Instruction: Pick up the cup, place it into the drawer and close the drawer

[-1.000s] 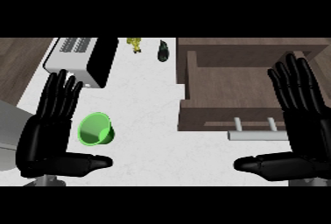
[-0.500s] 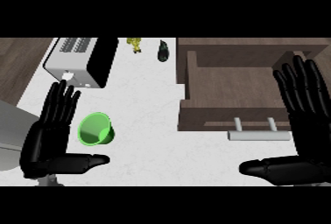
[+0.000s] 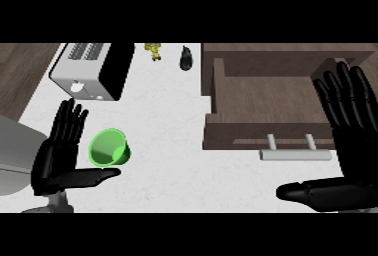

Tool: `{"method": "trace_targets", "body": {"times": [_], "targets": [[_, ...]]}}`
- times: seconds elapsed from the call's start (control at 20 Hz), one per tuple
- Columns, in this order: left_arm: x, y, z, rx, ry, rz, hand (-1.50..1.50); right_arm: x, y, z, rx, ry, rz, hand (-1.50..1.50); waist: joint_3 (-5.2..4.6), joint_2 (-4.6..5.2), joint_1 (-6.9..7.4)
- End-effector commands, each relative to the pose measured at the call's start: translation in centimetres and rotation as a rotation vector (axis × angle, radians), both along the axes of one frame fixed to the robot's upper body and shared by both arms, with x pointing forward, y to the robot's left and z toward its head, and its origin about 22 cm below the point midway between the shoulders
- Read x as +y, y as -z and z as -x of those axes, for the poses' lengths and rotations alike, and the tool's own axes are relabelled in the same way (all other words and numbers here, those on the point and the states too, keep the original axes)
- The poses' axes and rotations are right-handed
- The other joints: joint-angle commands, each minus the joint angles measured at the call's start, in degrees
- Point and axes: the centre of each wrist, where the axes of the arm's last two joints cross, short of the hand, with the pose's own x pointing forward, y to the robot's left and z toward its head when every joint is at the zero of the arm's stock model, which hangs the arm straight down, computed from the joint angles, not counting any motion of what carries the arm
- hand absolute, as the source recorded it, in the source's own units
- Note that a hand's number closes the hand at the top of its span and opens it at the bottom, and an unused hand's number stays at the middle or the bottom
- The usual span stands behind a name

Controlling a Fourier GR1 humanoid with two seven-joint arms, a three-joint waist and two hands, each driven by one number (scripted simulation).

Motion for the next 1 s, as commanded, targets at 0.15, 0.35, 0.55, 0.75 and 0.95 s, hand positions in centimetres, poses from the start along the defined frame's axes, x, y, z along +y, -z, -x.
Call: {"method": "trace_targets", "body": {"times": [0.15,0.35,0.55,0.75,0.95], "targets": [[1.0,3.1,0.5,0.04,-0.016,-0.009,-1.5,0.6,0.0,0.9,0.007,-0.003,0.006,-1.5,0.01,-0.02,0.04],[1.9,6.5,0.4,0.073,0.005,0.003,-1.5,0.0,-0.4,0.9,0.017,-0.005,-0.003,-1.5,-0.01,0.01,-0.06],[1.8,7.4,1.4,0.083,0.005,-0.018,-1.5,0.0,-0.6,2.1,0.017,-0.006,-0.001,-1.5,0.0,-0.04,0.0],[2.9,8.2,0.7,0.072,-0.009,0.014,-1.5,-0.3,0.6,2.7,0.013,-0.004,-0.004,-1.5,0.01,-0.03,-0.08],[4.1,9.8,-0.1,0.071,-0.044,0.017,-1.5,1.0,-0.1,-0.2,0.011,-0.013,0.006,-1.5,-0.01,0.03,0.01]]}}
